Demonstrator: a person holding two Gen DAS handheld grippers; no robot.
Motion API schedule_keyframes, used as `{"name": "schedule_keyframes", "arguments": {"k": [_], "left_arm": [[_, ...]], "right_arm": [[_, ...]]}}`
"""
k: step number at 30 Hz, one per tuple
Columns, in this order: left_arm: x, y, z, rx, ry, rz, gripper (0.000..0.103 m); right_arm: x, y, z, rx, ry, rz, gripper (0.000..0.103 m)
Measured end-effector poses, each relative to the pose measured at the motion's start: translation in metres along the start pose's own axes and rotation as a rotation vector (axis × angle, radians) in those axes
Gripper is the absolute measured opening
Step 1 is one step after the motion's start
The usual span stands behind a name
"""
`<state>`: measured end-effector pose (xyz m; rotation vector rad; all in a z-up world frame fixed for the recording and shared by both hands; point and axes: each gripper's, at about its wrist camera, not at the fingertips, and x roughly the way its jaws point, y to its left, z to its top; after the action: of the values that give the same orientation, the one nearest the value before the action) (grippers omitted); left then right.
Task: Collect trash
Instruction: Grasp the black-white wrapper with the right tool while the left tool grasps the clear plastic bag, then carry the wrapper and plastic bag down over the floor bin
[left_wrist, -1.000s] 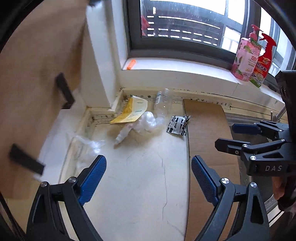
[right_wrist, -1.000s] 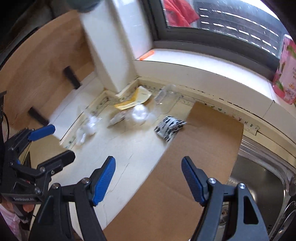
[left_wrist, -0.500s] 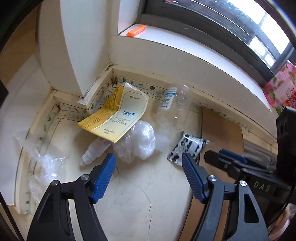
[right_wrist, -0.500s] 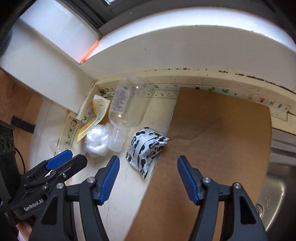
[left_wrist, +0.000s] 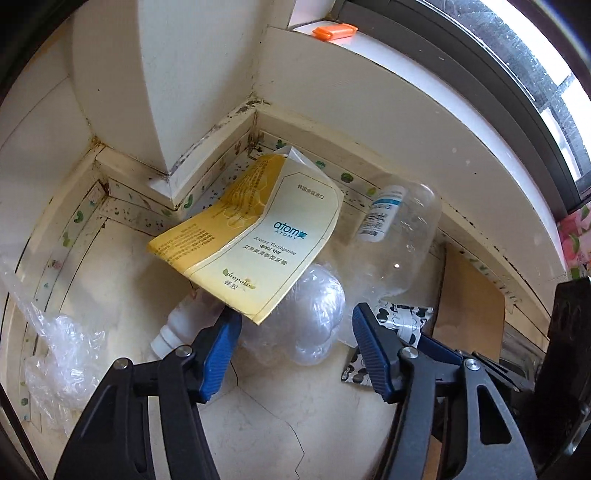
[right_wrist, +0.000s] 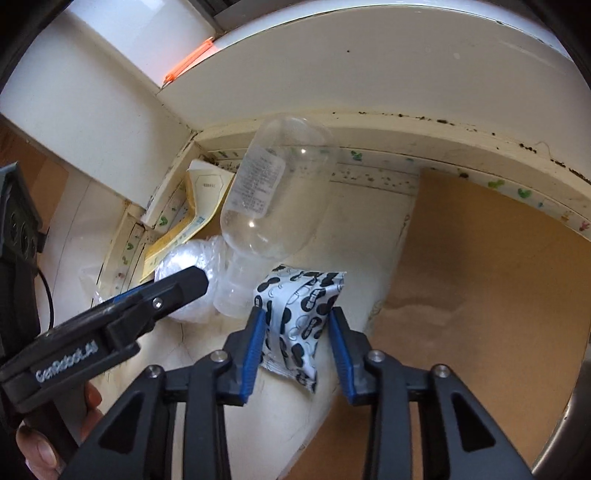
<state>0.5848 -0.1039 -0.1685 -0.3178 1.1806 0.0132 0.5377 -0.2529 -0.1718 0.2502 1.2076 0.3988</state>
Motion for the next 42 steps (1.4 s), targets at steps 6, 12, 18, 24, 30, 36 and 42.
{"name": "schedule_keyframes", "arguments": {"k": [6, 12, 18, 24, 30, 36, 42], "left_arm": [[0.011, 0.001, -0.002, -0.015, 0.012, -0.005, 0.052], [0.01, -0.003, -0.009, -0.014, -0.002, -0.001, 0.031], [-0.018, -0.011, -0.041, 0.016, 0.021, 0.023, 0.029], [-0.083, -0.015, -0.089, 0.111, 0.002, 0.038, 0.029], [-0.161, -0.002, -0.149, 0.172, -0.019, -0.031, 0.028], [-0.239, 0.027, -0.226, 0.216, 0.0, -0.121, 0.028], [-0.28, 0.049, -0.301, 0.273, 0.031, -0.18, 0.029]], "right_arm": [[-0.004, -0.001, -0.011, 0.002, 0.013, 0.023, 0.026], [-0.018, 0.008, -0.031, -0.024, 0.014, 0.054, 0.023], [-0.042, 0.027, -0.057, -0.048, 0.005, 0.09, 0.022], [-0.076, 0.051, -0.1, -0.076, -0.004, 0.108, 0.02], [-0.125, 0.077, -0.156, -0.103, -0.041, 0.117, 0.02], [-0.183, 0.105, -0.228, -0.153, -0.07, 0.095, 0.02], [-0.223, 0.131, -0.297, -0.201, -0.089, 0.092, 0.02]]}}
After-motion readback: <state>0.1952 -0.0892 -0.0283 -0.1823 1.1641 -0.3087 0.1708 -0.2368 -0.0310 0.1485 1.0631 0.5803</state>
